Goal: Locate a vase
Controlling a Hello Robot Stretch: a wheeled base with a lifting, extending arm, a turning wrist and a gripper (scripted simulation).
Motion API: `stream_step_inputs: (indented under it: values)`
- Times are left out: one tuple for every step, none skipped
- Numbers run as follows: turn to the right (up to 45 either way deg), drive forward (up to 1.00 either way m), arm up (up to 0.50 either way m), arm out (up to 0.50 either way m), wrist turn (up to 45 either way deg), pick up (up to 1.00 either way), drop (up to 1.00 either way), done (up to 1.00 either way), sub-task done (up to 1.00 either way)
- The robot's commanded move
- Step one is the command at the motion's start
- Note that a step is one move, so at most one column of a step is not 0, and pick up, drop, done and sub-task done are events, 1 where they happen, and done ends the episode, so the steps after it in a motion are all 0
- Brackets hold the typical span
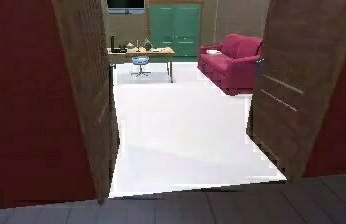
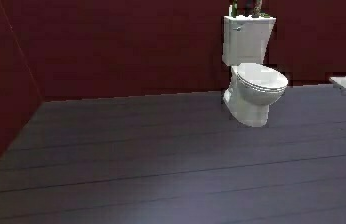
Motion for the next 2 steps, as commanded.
stream_step_inputs:
  values:
    - [0.0, 1.0, 0.0, 0.0, 0.0, 0.0, 0.0, 0.0, 0.0]
    - [0.0, 0.95, 0.0, 0.0, 0.0, 0.0, 0.0, 0.0, 0.0]
